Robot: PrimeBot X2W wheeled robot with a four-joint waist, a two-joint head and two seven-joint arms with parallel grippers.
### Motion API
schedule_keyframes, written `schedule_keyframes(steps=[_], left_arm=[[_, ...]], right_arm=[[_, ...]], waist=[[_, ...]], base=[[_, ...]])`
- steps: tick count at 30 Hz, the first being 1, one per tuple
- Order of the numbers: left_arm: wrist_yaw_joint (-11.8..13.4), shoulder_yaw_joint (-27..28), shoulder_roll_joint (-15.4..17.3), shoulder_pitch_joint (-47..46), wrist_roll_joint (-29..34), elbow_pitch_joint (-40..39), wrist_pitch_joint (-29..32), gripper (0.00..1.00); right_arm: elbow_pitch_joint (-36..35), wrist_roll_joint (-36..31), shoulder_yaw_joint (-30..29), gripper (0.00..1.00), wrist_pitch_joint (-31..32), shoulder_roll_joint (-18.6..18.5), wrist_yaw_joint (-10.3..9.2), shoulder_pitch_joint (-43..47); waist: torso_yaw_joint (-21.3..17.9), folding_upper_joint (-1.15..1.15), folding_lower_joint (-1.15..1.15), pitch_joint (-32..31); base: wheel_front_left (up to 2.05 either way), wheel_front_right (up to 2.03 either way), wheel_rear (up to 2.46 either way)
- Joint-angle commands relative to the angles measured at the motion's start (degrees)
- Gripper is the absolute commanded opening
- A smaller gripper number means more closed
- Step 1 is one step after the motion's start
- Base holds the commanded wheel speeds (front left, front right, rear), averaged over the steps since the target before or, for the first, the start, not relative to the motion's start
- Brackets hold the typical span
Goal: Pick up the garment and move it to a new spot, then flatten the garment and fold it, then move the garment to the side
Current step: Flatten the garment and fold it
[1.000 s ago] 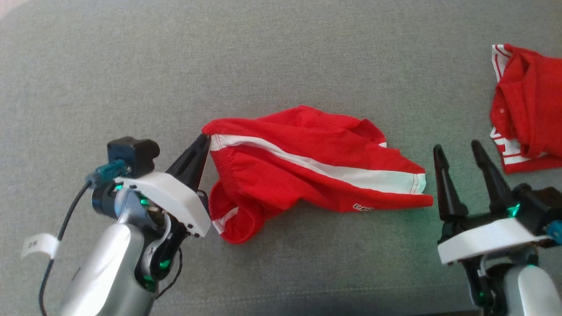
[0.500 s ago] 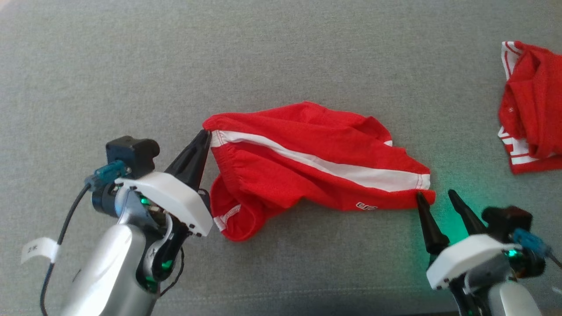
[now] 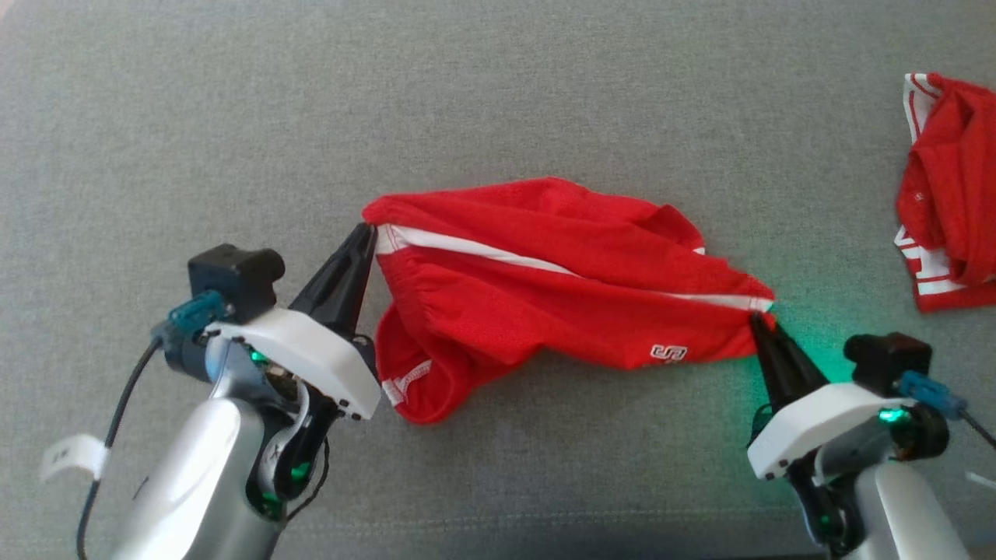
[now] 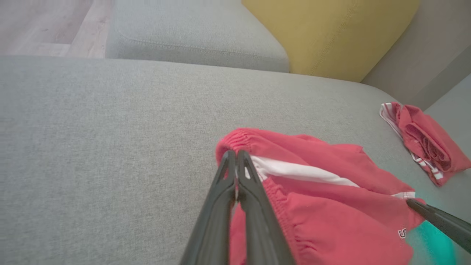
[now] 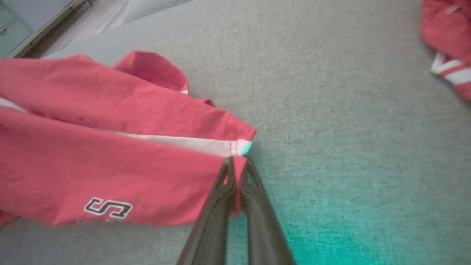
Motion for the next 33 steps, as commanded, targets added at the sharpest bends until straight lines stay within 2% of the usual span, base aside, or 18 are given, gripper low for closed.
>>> schedule_keyframes(steps=[1,6,11,20,26,33], left_arm=[[-0.17,2.11,1.51,-2.04,0.6,-2.63,-1.04,0.0],[-0.08,2.08,2.14,-2.29,2.45,-5.08,-4.01,0.0],[-0.27,2.49,3.05,-4.01,4.81,-9.32,-7.82,0.0],[-0.49,4.39,4.54,-13.54,8.23,-15.11,-9.57,0.0],[-0.93,5.71,4.99,-20.86,8.31,-14.78,-7.78,0.0],[-1.85,5.76,4.98,-23.99,7.03,-12.44,-6.56,0.0]], right_arm=[[-2.55,0.2,1.23,0.0,-1.17,-1.16,-0.05,-0.87],[-8.17,0.11,1.27,0.0,-3.2,-2.38,-0.05,-0.78],[-16.96,-0.58,0.61,0.0,-3.69,-4.12,-0.05,-2.4],[-30.66,-1.98,-1.3,0.0,2.41,-7.63,-0.05,-11.05],[-33.52,-0.74,-2.37,0.0,5.93,-8.17,-0.05,-16.7],[-33.28,0.59,-2.23,0.0,7.79,-7.21,-0.05,-18.82]], waist=[[-0.02,0.0,0.0,-0.18],[-0.33,0.0,0.0,-1.01],[-0.45,0.0,0.0,-2.94],[-0.49,0.0,0.0,-8.43],[-0.8,0.0,0.0,-11.4],[-1.06,0.0,0.0,-12.15]], base=[[0.0,0.0,0.0],[0.0,0.0,0.0],[0.0,0.0,0.0],[0.0,0.0,0.0],[0.0,0.0,0.0],[0.0,0.0,0.0]])
